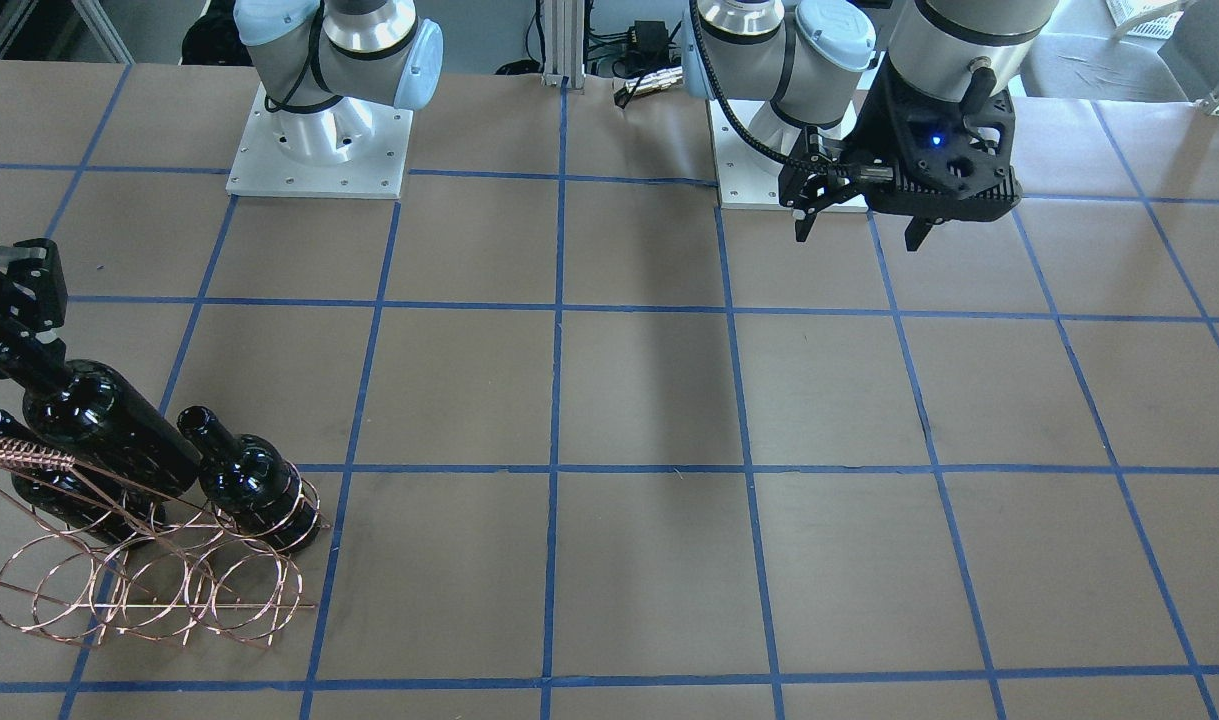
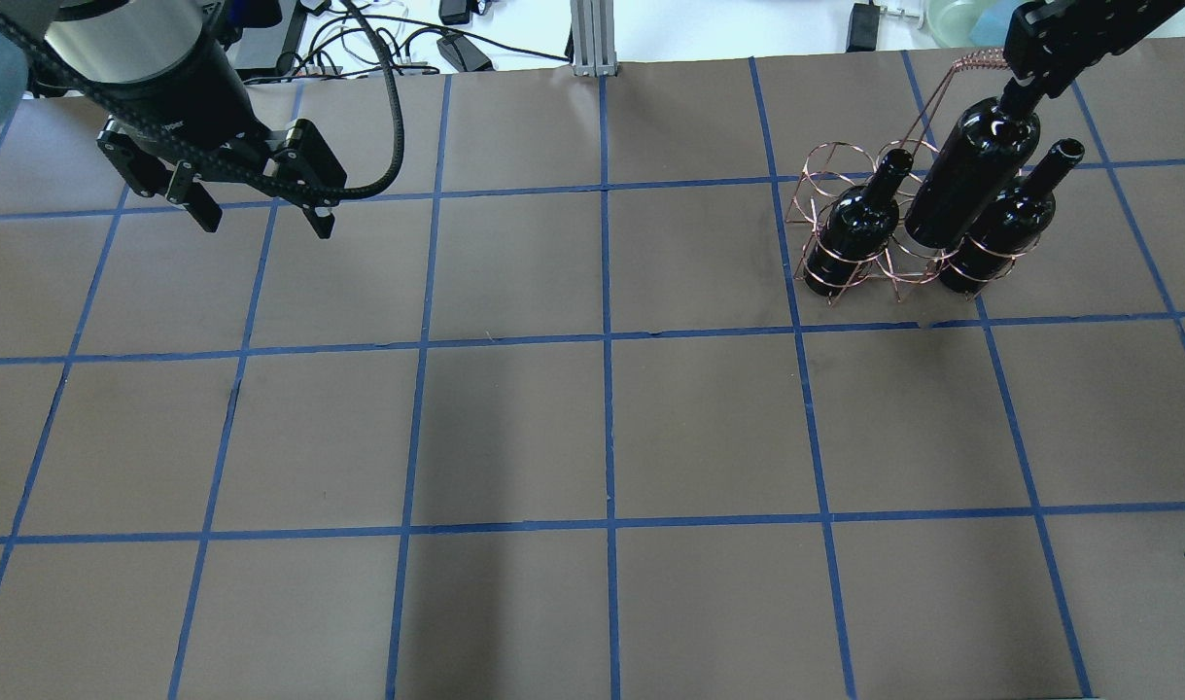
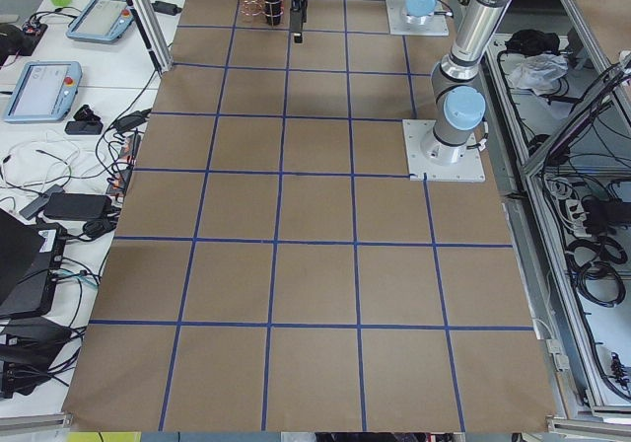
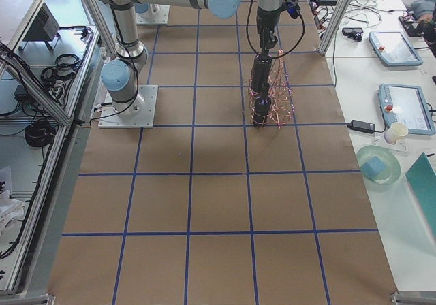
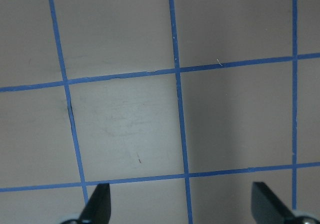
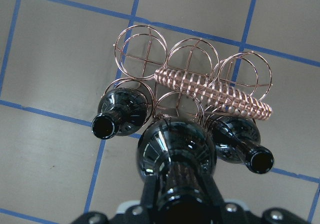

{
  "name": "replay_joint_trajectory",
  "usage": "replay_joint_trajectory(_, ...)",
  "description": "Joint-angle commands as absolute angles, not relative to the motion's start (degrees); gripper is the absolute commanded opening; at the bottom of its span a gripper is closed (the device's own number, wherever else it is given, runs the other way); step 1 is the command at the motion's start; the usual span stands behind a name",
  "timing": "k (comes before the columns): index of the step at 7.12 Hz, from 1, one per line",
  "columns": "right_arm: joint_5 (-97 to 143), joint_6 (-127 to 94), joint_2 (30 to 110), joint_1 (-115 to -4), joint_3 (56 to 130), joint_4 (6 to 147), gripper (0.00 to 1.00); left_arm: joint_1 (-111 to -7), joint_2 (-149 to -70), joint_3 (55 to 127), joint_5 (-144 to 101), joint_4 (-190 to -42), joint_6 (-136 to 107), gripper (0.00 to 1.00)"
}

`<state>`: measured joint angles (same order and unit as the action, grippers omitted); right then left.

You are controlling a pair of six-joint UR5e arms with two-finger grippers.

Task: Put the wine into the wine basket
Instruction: 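Tilt the bottle and lay it into the empty rack slot with the right gripper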

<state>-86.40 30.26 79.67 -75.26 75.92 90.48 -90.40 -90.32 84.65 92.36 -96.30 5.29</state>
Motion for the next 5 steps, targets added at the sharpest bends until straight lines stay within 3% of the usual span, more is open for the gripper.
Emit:
replay_joint_trajectory(1,-86.13,31.91,77.97,-75.23,75.94,91.75,0.00,-90.70,-90.26,84.73,92.46,-95.89,5.27,1.00)
replay_joint_trajectory(5,-86.13,32.70,77.43,-75.23,76.11,93.34,0.00,-91.14,-90.26,84.99,92.55,-95.63,5.27,1.00)
